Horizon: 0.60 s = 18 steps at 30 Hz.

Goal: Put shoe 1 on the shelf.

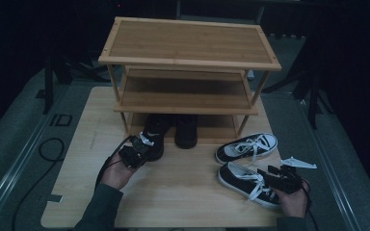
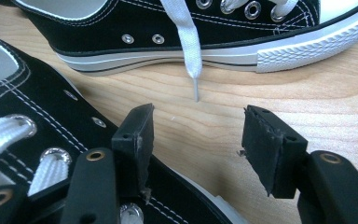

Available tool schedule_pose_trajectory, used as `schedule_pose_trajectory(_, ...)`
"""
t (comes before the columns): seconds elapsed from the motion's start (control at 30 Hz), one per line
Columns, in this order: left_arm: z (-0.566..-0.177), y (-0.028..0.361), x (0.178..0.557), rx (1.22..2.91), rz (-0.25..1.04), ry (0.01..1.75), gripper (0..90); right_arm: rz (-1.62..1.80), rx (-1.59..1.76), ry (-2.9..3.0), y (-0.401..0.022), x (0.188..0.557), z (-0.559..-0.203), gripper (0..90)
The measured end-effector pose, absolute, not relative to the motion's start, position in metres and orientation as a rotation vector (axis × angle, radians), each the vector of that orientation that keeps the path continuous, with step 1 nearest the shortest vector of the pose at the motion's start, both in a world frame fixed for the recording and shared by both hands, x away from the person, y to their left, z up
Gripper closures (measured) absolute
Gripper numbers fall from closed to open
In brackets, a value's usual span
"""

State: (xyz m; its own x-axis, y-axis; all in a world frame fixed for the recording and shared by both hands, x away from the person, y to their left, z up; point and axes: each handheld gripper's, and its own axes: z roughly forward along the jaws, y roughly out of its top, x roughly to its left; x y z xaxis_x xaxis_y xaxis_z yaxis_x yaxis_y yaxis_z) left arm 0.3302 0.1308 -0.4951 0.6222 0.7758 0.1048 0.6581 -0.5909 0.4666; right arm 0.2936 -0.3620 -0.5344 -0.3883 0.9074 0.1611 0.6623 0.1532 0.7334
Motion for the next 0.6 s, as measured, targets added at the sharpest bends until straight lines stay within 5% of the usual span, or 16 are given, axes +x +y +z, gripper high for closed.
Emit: schedule_pose_trajectory(0.6,-0.521,0.133,0.333,2.487,0.335,1.179,90.0,1.082,1.509,2.118,-0.362,0.294,-0.534,43.2)
